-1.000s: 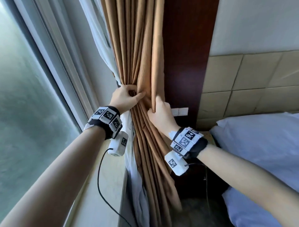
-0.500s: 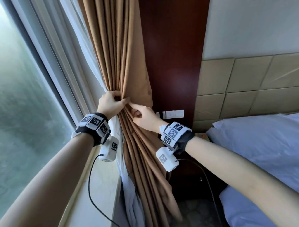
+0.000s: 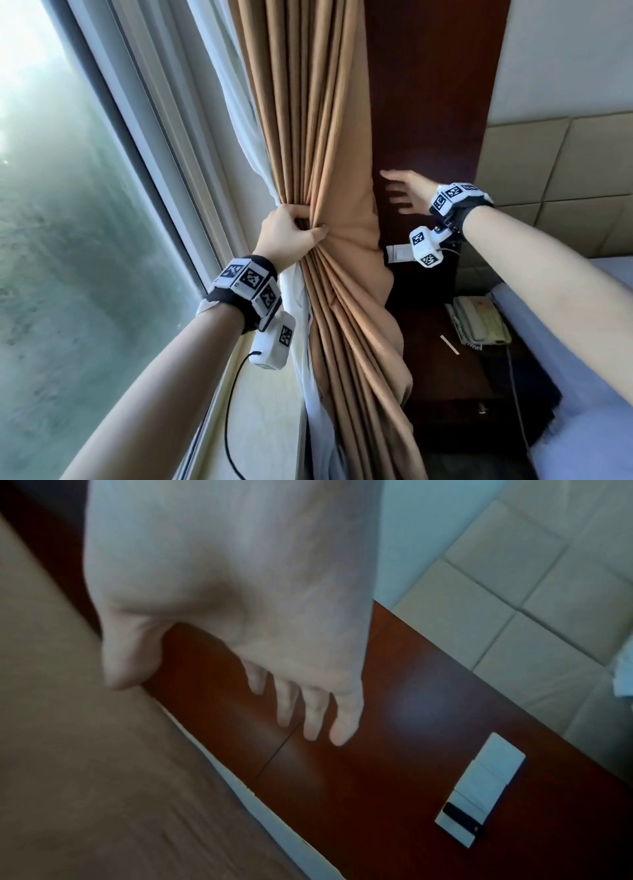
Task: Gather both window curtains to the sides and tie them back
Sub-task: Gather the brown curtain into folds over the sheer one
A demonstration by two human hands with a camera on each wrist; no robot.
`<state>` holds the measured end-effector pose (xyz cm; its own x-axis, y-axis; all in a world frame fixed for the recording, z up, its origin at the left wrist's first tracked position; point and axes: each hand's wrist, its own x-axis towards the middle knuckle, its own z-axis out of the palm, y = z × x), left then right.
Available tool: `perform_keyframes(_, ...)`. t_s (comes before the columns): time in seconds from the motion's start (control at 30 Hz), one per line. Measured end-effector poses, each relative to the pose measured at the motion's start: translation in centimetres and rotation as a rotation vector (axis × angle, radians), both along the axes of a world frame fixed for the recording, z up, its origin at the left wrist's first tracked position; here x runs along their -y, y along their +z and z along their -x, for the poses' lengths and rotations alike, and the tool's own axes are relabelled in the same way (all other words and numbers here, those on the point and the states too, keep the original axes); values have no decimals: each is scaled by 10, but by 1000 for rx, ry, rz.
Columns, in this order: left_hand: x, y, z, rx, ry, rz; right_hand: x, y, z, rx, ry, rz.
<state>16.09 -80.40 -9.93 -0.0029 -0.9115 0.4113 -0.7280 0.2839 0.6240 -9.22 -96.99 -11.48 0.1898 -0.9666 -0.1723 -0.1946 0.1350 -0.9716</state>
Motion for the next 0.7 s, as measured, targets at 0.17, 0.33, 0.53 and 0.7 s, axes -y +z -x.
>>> perform_keyframes(0.17, 11, 1, -9, -12, -8, -19, 36, -20, -20, 108, 134, -157)
perform_keyframes(0.33, 14, 0, -15, -10, -20, -15, 23, -34, -41, 276, 273, -154)
perform_keyframes(0.53, 13, -1, -12, 0, -16, 4, 5, -34, -18, 279, 96, -6)
perform_keyframes(0.7, 16, -4, -5, -49, 49, 12, -31, -43, 20, 197, -146, 201)
